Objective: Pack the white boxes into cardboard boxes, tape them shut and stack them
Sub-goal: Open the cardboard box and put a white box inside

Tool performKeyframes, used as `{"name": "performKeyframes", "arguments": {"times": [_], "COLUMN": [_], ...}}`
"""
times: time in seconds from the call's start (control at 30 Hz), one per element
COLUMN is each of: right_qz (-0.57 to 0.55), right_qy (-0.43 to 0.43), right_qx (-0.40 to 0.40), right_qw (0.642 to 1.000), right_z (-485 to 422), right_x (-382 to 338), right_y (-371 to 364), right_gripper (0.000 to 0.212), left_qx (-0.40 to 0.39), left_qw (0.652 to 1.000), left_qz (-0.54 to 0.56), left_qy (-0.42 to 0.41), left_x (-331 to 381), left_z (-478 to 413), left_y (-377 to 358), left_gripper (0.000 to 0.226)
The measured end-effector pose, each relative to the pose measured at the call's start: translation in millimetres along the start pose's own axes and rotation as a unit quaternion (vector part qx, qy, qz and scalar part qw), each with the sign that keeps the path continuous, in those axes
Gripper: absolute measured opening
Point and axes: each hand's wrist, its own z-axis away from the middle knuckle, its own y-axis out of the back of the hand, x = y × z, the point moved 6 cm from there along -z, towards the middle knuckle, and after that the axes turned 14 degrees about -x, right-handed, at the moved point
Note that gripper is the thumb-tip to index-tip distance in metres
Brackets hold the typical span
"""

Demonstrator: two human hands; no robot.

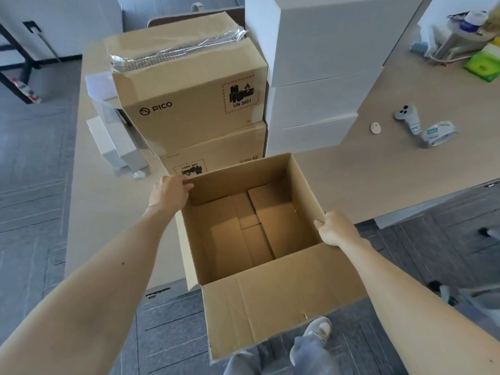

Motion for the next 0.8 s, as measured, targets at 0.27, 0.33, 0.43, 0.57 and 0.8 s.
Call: {"name": "performKeyframes", "arguments": {"times": [0.27,0.33,0.43,0.57,0.8], "right_qz": [0.015,0.015,0.016,0.014,-0.051], "right_qy": [0.006,0.01,0.0,0.013,0.045], "right_qx": [-0.012,-0.012,-0.013,-0.03,-0.058], "right_qw": [1.0,1.0,1.0,0.999,0.996], "right_z": [-24.3,-31.9,-32.3,-29.2,-36.3], "right_x": [-43.2,-50.7,-54.8,-52.9,-51.6], "right_y": [17.9,22.1,24.6,24.7,57.3], "right_gripper": [0.048,0.047,0.049,0.05,0.088], "left_qx": [0.029,0.047,0.067,0.074,0.069], "left_qw": [0.999,0.998,0.997,0.995,0.992], "left_qz": [0.022,0.024,-0.007,-0.051,-0.097], "left_qy": [0.036,0.037,0.045,0.051,0.04], "left_x": [-22.5,-26.5,-26.9,-23.0,9.8], "left_z": [-14.9,-19.0,-19.2,-12.5,8.9], "left_y": [26.1,31.0,33.9,39.3,61.1], "left_gripper": [0.028,0.026,0.027,0.03,0.034]}}
